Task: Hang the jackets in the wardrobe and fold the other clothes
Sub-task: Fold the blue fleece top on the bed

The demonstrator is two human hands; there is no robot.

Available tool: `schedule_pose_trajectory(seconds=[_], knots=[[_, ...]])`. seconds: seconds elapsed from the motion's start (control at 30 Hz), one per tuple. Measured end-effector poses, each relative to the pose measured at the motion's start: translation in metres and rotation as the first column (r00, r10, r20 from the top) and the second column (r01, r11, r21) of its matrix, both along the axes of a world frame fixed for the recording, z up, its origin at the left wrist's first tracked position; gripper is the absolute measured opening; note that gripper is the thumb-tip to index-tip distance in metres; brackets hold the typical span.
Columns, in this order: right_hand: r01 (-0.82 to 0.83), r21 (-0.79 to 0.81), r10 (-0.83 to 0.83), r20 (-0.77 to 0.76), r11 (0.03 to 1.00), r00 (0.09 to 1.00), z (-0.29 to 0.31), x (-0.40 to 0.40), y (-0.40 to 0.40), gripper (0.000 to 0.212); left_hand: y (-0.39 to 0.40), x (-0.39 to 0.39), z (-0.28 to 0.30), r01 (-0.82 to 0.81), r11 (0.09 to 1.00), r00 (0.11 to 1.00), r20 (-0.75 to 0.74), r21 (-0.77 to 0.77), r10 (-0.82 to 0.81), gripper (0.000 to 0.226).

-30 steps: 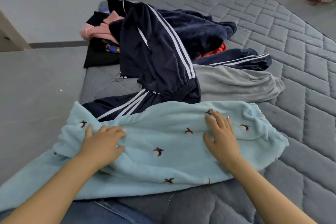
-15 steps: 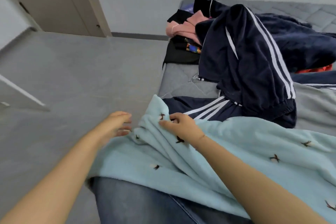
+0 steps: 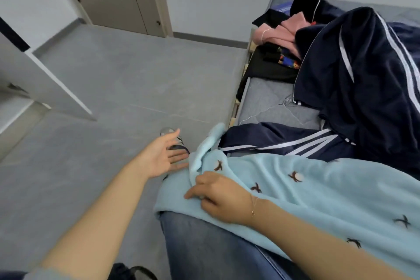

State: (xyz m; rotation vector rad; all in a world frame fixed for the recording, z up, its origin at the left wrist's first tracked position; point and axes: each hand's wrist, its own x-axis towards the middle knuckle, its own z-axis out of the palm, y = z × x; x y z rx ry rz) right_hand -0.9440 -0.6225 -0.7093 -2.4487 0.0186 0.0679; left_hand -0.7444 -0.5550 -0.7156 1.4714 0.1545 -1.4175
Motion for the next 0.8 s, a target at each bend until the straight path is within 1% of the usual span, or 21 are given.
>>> schedule_pose_trajectory(seconds=[0.07,0.1,0.13,0.17,0.2,0.23,0.27,0.3,0.33,0.37,0.4,0.43,0.47,0.5,0.53,0.57,0.6,0.63,0.67,0.73,0.8], knots=[[0.042,0.087,-0.044,0.015,0.995,0.999,0.001,-0.006,0.004,0.040,-0.010,-0.009,-0.008,0.194,0.980,0.973,0.121,0.040,-0.197,0.038],[0.085,0.150,-0.088,0.012,0.985,0.996,0.003,-0.009,0.004,0.040,-0.017,-0.015,-0.010,0.297,0.952,0.935,0.178,0.072,-0.305,0.038],[0.142,0.230,-0.143,-0.010,0.963,0.990,0.004,-0.012,0.003,0.038,-0.025,-0.021,-0.010,0.401,0.906,0.875,0.235,0.135,-0.422,0.036],[0.210,0.317,-0.205,-0.048,0.925,0.978,0.004,-0.015,0.001,0.034,-0.032,-0.027,-0.011,0.498,0.837,0.787,0.287,0.227,-0.546,0.034],[0.285,0.396,-0.268,-0.099,0.873,0.958,0.004,-0.020,-0.001,0.031,-0.039,-0.031,-0.013,0.579,0.742,0.666,0.329,0.338,-0.670,0.034],[0.360,0.456,-0.328,-0.151,0.814,0.933,0.004,-0.024,-0.004,0.029,-0.045,-0.033,-0.017,0.628,0.634,0.524,0.357,0.451,-0.773,0.038],[0.424,0.492,-0.381,-0.191,0.760,0.905,0.003,-0.029,-0.007,0.029,-0.049,-0.034,-0.020,0.633,0.544,0.399,0.370,0.551,-0.839,0.043],[0.471,0.502,-0.424,-0.214,0.725,0.880,0.002,-0.034,-0.010,0.028,-0.053,-0.034,-0.023,0.607,0.493,0.313,0.382,0.624,-0.869,0.047],[0.497,0.479,-0.453,-0.213,0.724,0.866,0.002,-0.039,-0.013,0.027,-0.056,-0.031,-0.025,0.566,0.490,0.278,0.406,0.663,-0.870,0.047],[0.498,0.421,-0.462,-0.193,0.758,0.866,0.001,-0.043,-0.016,0.025,-0.057,-0.028,-0.026,0.519,0.533,0.289,0.450,0.668,-0.845,0.041],[0.476,0.336,-0.443,-0.173,0.813,0.880,0.000,-0.047,-0.017,0.028,-0.055,-0.024,-0.024,0.465,0.629,0.367,0.511,0.623,-0.778,0.035],[0.441,0.244,-0.410,-0.168,0.864,0.897,-0.001,-0.050,-0.018,0.037,-0.049,-0.018,-0.019,0.367,0.779,0.534,0.570,0.509,-0.624,0.028],[0.402,0.158,-0.376,-0.170,0.902,0.911,-0.002,-0.053,-0.017,0.048,-0.040,-0.011,-0.012,0.180,0.934,0.753,0.567,0.310,-0.333,0.021],[0.373,0.091,-0.355,-0.168,0.923,0.920,-0.003,-0.055,-0.016,0.055,-0.027,-0.005,-0.004,-0.066,0.993,0.887,0.462,0.096,0.015,0.016],[0.360,0.051,-0.349,-0.143,0.932,0.926,-0.002,-0.055,-0.013,0.059,-0.010,-0.001,0.005,-0.297,0.952,0.907,0.288,-0.077,0.306,0.014],[0.355,0.027,-0.351,-0.099,0.935,0.931,-0.001,-0.055,-0.009,0.060,0.009,0.002,0.011,-0.456,0.868,0.865,0.129,-0.197,0.484,0.016],[0.349,0.003,-0.349,-0.048,0.937,0.936,0.000,-0.055,-0.006,0.060,0.027,0.001,0.015,-0.549,0.793,0.818,0.024,-0.266,0.574,0.020],[0.336,-0.028,-0.336,-0.002,0.941,0.942,0.001,-0.055,-0.003,0.060,0.042,-0.003,0.015,-0.606,0.738,0.778,-0.028,-0.295,0.627,0.024],[0.313,-0.062,-0.312,0.031,0.948,0.950,0.002,-0.055,0.000,0.060,0.054,-0.008,0.011,-0.656,0.694,0.736,-0.046,-0.295,0.676,0.028],[0.264,-0.102,-0.259,0.059,0.959,0.964,0.004,-0.057,0.007,0.062,0.070,-0.016,0.003,-0.753,0.606,0.641,-0.078,-0.257,0.764,0.039],[0.220,-0.121,-0.212,0.072,0.968,0.975,0.008,-0.060,0.014,0.060,0.083,-0.022,-0.005,-0.809,0.558,0.583,-0.130,-0.184,0.802,0.040]])
